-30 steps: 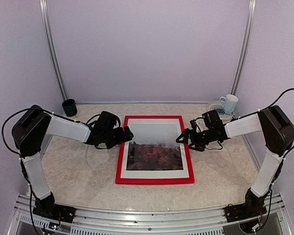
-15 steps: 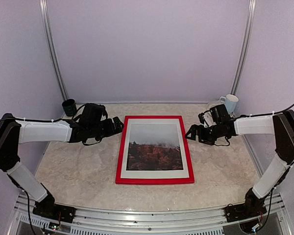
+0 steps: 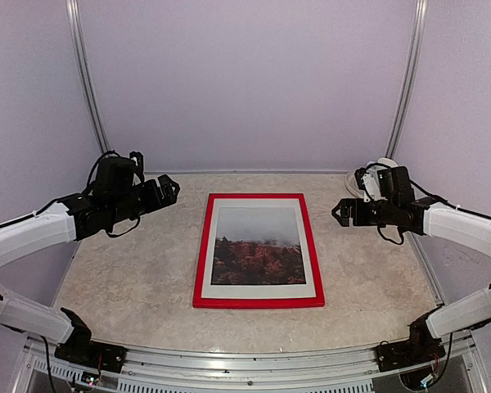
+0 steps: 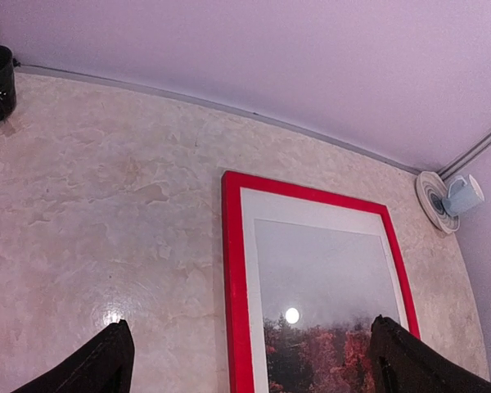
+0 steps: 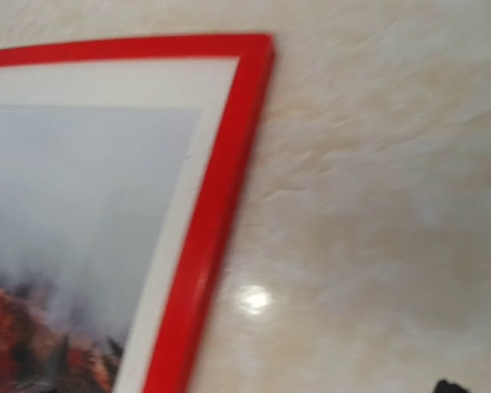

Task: Put the photo into the frame
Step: Reset both arms

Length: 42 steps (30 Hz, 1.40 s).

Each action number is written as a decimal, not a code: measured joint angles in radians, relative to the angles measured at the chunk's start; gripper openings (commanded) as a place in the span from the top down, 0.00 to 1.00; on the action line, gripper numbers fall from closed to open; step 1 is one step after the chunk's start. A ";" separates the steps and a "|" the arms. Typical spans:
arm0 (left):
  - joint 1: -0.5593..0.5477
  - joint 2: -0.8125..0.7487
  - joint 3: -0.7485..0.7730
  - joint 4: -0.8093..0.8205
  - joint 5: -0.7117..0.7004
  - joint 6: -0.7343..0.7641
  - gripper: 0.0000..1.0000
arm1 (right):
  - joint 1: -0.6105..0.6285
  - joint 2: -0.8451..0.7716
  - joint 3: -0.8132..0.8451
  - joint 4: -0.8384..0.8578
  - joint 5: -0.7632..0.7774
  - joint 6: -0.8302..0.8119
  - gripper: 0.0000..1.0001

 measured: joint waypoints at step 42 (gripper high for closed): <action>0.479 -0.759 -0.470 0.030 0.219 0.285 0.01 | -0.195 -0.536 -0.487 0.312 0.086 -0.183 0.01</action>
